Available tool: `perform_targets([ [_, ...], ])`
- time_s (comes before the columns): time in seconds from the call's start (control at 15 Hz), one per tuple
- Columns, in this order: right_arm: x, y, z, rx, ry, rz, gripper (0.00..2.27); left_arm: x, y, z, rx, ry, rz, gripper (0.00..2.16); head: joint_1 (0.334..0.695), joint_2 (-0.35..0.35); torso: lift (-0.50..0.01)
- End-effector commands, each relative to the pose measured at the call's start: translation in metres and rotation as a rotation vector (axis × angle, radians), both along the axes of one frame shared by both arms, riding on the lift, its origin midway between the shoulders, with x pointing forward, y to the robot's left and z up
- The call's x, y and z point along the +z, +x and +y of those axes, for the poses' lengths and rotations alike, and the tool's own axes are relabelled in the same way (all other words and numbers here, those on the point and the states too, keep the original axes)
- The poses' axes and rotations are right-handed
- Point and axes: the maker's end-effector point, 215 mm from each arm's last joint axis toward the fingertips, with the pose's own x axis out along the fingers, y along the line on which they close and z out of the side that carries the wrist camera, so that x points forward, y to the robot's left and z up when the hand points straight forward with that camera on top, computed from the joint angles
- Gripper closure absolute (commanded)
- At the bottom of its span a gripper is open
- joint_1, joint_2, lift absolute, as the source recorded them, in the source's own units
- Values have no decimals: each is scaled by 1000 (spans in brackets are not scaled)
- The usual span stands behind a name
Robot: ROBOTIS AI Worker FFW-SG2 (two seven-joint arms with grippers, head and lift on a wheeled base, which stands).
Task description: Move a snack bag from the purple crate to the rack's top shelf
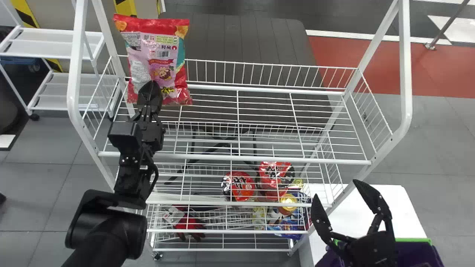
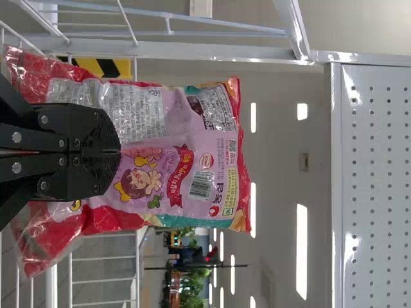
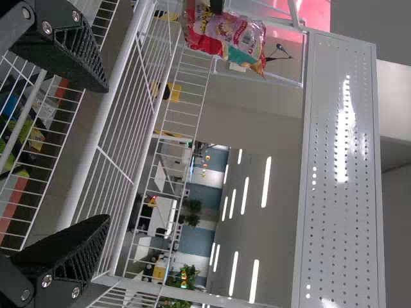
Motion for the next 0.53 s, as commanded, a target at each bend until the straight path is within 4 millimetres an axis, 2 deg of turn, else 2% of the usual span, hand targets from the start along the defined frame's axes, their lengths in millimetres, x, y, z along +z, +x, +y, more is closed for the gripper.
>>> perform_targets([
  [0.0,2,0,0,1,0,-6,120,-2,5,3,5,6,14,1376,695,-93,-12],
  [0.2,3,-1,0,1,0,-12,120,-9,9,5,8,16,36,1366,695,-88,-12],
  [0.33,5,-3,1,4,-1,-21,120,-16,9,6,8,21,54,1133,695,-86,-12],
  [0.47,6,-5,2,9,-3,-28,120,-16,9,9,17,18,53,1102,695,-84,-12],
])
